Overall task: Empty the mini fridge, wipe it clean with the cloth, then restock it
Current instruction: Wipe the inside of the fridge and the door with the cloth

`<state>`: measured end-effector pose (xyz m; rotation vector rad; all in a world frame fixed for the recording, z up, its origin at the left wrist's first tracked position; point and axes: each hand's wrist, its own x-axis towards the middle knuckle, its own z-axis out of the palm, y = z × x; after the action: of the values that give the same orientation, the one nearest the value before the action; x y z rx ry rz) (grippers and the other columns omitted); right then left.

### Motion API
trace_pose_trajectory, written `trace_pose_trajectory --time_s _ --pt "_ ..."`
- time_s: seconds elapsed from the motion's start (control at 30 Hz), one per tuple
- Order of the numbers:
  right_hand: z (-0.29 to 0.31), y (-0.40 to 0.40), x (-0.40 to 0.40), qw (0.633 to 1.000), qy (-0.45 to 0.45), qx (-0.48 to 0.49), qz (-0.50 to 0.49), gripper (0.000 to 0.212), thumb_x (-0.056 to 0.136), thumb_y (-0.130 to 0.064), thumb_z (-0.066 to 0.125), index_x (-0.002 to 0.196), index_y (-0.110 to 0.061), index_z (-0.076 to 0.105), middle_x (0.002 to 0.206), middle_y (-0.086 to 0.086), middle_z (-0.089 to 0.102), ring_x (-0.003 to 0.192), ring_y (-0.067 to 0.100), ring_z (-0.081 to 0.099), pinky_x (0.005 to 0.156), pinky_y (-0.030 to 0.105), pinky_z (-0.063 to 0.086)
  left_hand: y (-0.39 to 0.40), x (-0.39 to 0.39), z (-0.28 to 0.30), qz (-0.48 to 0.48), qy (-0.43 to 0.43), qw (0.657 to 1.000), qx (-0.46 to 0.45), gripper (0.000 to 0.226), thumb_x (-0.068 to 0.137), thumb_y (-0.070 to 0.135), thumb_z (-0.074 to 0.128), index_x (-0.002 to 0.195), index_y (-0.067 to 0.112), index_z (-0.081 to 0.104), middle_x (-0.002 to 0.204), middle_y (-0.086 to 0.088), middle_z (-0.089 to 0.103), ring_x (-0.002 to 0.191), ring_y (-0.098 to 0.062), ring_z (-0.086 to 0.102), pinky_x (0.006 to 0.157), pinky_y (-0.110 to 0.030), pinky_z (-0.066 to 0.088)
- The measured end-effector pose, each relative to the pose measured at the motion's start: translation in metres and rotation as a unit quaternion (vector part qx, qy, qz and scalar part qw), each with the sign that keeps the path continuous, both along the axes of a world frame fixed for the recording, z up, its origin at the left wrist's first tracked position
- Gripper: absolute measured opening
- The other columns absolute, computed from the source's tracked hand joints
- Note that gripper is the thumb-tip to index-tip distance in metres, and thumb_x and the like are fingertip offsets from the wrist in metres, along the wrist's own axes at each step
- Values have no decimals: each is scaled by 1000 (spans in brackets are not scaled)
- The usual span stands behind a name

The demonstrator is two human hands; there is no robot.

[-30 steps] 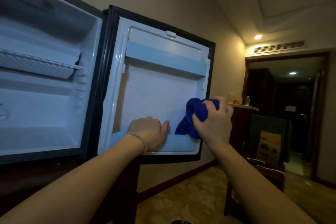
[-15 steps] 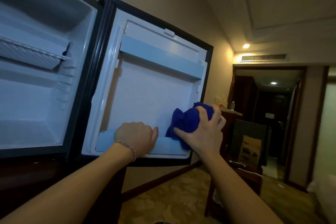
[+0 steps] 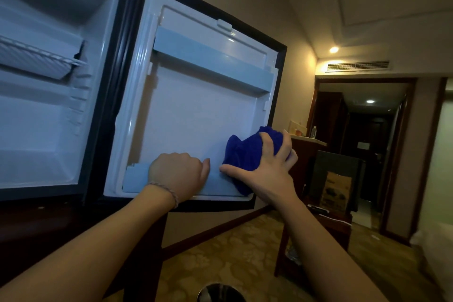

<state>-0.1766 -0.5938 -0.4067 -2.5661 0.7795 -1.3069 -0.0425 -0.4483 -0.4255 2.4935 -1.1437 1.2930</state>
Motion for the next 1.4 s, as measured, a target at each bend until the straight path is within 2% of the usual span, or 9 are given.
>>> trace_pose_trajectory --time_s 0.2,0.33,0.47,0.67,0.83,0.97,1.1,1.23,1.4 --pt "-14 -2 21 994 -84 -48 -56 126 47 -96 63 149 -43 10 161 0 -12 143 39 6 102 61 43 2 -1 -1 8 -16 1000 21 48 105 47 21 117 26 63 90 -2 67 73 -24 62 59 -32 37" --pt "-20 -17 28 978 -198 -61 -34 107 59 -66 84 144 -41 24 159 -1 6 140 35 22 95 54 49 7 -4 -3 9 -42 998 46 38 106 41 25 126 27 55 94 -3 67 79 -25 65 60 -33 39" --pt "-26 -30 34 950 -311 3 -6 101 59 -51 90 142 -34 34 155 1 19 137 29 33 103 46 44 6 -4 -4 19 -42 998 37 41 106 42 24 120 26 59 95 -3 68 81 -26 66 61 -32 38" --pt "8 -36 42 958 -274 40 -78 96 57 -62 85 137 -26 44 154 5 24 137 33 25 108 50 35 4 -2 -4 8 -38 998 50 35 106 40 27 130 28 50 96 -3 65 79 -25 65 60 -34 41" --pt "36 -37 43 949 -314 15 -36 89 58 -53 88 132 -25 48 140 2 34 125 26 34 97 41 44 4 -3 -5 16 -42 998 49 35 106 38 26 129 28 51 97 -3 66 80 -26 65 61 -33 40" --pt "71 -34 41 938 -347 -19 -15 83 62 -48 87 132 -26 46 138 0 40 122 25 41 88 32 38 5 -4 -6 30 -31 998 37 37 106 41 27 118 28 59 99 -3 69 86 -28 67 65 -34 39" --pt "98 -30 35 940 -334 -53 -31 73 67 -49 84 127 -23 50 136 1 43 120 27 45 86 30 35 8 -7 -5 30 -25 999 12 49 105 44 23 105 19 66 95 -3 70 85 -29 68 63 -31 34" --pt "98 -31 35 948 -311 -50 -39 73 70 -51 82 128 -24 46 135 3 44 120 30 46 87 33 39 9 -10 -4 15 -27 999 34 42 106 41 25 111 21 62 96 -4 69 84 -29 68 64 -31 35" --pt "81 -32 36 947 -316 -36 -48 82 68 -49 83 132 -26 39 137 4 42 123 32 44 96 46 49 10 -9 -2 5 -27 1000 13 50 106 45 23 101 19 66 94 -3 70 82 -27 67 63 -31 34"
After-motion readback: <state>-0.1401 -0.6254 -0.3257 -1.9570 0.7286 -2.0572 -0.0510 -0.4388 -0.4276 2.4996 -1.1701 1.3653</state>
